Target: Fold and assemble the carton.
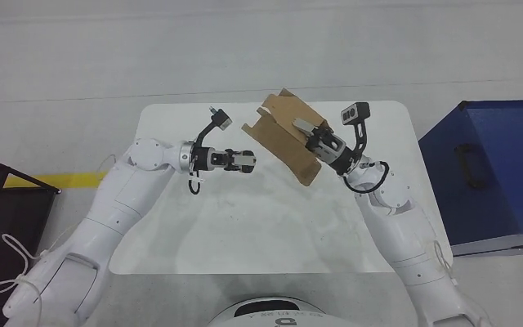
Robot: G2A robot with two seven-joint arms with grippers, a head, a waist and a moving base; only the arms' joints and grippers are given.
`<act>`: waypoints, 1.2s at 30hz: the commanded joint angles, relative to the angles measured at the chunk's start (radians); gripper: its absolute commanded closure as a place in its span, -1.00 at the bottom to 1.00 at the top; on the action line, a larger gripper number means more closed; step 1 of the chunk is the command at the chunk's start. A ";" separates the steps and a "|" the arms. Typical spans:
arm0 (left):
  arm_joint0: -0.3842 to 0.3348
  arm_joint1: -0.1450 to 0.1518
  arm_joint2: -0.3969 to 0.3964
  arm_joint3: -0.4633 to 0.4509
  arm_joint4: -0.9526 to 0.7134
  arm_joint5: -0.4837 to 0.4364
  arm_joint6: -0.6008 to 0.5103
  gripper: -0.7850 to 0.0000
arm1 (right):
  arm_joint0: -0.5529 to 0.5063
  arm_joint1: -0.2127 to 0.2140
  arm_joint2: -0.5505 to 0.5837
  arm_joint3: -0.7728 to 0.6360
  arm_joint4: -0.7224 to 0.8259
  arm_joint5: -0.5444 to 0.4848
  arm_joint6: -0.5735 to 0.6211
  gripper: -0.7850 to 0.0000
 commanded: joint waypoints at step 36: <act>0.013 -0.010 -0.054 0.080 0.180 0.039 0.177 -1.00 | -0.054 -0.002 -0.016 -0.073 -0.035 0.024 -0.076 1.00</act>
